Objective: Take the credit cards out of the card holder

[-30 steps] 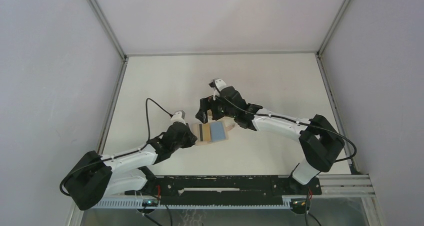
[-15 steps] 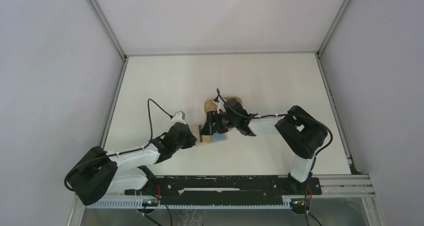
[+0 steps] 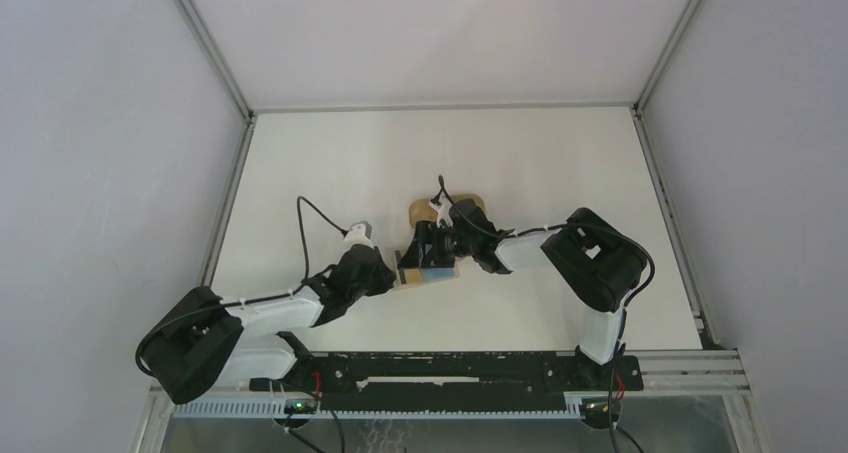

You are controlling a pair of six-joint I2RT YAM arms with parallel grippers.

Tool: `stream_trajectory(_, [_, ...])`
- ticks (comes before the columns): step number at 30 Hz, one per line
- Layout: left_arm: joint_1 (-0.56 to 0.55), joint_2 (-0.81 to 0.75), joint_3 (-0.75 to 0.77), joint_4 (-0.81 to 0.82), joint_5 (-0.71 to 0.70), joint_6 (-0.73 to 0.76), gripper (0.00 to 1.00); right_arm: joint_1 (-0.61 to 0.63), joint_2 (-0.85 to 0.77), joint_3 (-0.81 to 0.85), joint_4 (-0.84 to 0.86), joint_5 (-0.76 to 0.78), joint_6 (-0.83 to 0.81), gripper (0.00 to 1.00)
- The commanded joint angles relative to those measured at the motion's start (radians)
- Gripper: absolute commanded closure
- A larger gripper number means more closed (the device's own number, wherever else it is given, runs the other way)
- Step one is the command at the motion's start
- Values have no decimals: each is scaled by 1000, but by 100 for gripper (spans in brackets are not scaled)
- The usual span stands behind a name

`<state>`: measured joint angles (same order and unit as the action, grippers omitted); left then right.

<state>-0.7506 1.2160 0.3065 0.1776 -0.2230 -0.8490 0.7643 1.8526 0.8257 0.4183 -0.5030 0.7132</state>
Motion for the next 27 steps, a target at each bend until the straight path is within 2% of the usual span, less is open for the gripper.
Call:
stream_trajectory(1, [-5, 30, -34, -44, -21, 11, 100, -6, -13, -26, -7, 58, 29, 13])
stream_trajectory(16, [-5, 45, -25, -72, -35, 13, 100, -6, -31, -50, -59, 152, 2, 7])
stream_trajectory(27, [-4, 63, -21, -69, -32, 12, 100, 5, 53, -50, 81, 9, 70, 6])
